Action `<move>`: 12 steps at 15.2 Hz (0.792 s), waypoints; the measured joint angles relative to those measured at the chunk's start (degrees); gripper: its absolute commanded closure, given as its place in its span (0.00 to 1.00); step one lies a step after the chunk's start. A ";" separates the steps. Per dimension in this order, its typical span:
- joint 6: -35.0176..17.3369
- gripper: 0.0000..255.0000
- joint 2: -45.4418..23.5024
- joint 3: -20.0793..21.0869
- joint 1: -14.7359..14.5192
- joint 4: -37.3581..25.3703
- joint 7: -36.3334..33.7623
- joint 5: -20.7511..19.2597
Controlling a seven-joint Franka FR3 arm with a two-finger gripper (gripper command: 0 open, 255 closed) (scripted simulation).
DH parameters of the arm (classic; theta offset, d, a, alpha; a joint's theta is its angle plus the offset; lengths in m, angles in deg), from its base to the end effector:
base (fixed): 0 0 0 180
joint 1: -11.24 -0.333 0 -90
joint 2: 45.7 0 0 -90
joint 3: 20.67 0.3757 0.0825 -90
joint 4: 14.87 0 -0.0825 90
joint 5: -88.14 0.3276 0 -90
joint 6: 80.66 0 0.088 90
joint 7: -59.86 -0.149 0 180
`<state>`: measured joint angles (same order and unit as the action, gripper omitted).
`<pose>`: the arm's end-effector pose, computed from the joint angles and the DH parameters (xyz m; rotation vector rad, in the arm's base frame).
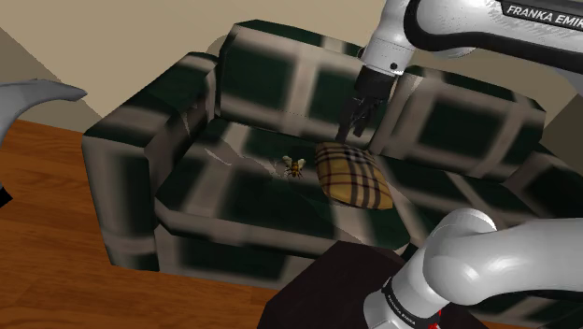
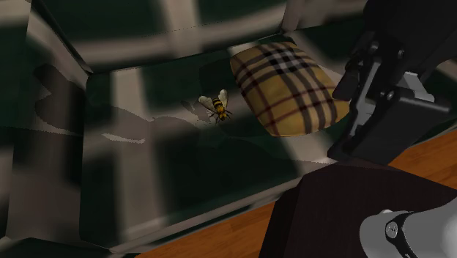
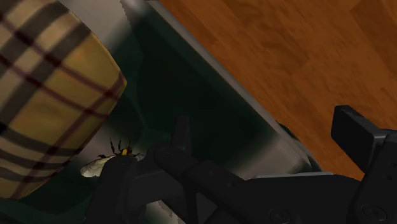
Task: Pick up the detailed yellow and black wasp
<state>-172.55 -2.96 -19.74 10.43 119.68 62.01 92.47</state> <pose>0.2235 0.0197 0.5884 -3.0756 -0.0941 -0.0026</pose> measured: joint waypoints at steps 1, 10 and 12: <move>0.00 0.00 0.00 0.00 0.00 0.00 0.00 0.00; -12.30 0.00 -13.22 -1.62 3.31 0.31 -3.80 0.62; -15.75 0.00 -17.03 -2.27 4.11 0.31 -4.42 0.82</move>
<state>-188.30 -19.99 -22.01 14.54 119.99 57.59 93.29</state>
